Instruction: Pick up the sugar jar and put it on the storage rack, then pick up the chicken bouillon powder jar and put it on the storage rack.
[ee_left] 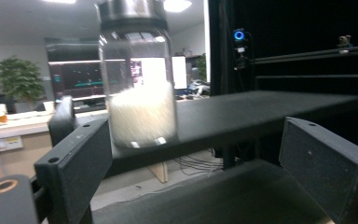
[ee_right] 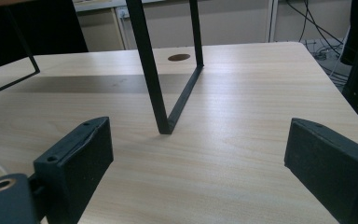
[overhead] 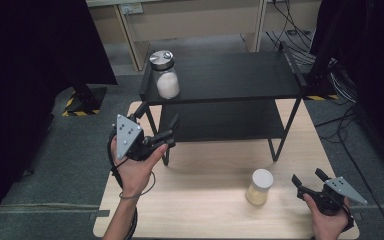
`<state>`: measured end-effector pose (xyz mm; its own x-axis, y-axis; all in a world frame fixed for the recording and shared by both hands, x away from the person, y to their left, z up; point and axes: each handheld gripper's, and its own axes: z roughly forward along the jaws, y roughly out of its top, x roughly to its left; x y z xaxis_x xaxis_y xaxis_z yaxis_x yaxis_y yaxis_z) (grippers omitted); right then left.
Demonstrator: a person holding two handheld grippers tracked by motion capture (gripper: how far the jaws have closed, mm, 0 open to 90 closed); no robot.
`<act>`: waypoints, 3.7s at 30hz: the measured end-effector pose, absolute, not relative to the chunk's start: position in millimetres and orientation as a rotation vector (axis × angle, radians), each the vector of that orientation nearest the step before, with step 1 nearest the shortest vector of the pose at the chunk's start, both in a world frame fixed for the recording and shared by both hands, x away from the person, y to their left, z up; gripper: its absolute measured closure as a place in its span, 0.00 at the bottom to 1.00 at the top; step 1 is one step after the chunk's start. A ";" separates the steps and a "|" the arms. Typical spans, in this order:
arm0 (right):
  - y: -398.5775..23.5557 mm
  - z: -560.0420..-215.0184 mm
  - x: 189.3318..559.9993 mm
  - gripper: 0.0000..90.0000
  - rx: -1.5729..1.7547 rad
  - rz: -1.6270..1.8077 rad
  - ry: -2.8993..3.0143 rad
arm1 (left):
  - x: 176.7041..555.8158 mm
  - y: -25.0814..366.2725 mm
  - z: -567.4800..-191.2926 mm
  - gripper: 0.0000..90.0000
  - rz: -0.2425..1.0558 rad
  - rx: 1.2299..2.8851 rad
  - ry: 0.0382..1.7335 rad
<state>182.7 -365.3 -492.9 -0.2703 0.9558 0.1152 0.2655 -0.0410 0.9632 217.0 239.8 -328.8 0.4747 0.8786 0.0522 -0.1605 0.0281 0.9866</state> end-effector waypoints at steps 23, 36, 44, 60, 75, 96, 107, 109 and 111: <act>-366.1 -490.9 184.6 0.09 1.329 1.348 1.594 | 209.2 261.6 -420.0 0.11 0.676 1.359 0.726; -365.7 -491.2 184.5 0.09 1.322 1.345 1.594 | 217.8 254.0 -485.0 0.11 0.594 1.476 0.885; -365.7 -491.1 184.6 0.09 1.321 1.345 1.596 | 218.3 252.1 -507.5 0.11 0.612 1.498 0.907; -365.5 -491.5 184.1 0.09 1.316 1.344 1.595 | 218.4 246.1 -516.3 0.11 0.650 1.516 0.932; -364.4 -491.3 184.1 0.09 1.312 1.341 1.599 | 219.0 245.1 -514.5 0.12 0.642 1.526 0.937; -364.3 -491.2 184.1 0.09 1.308 1.340 1.602 | 220.1 245.0 -513.1 0.12 0.634 1.528 0.951; -364.0 -491.5 183.7 0.09 1.308 1.340 1.599 | 219.5 246.1 -514.7 0.12 0.633 1.518 0.946; -364.3 -491.3 184.1 0.09 1.309 1.340 1.601 | 219.8 246.1 -514.3 0.12 0.631 1.520 0.947; -364.4 -491.3 184.2 0.09 1.308 1.340 1.602 | 220.2 246.0 -513.8 0.12 0.631 1.525 0.946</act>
<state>184.2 -364.4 -491.3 -0.2782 0.9546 0.1066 0.2733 -0.0277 0.9615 220.2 246.0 -513.8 0.5264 0.8421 -0.1178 0.2147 0.0024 0.9767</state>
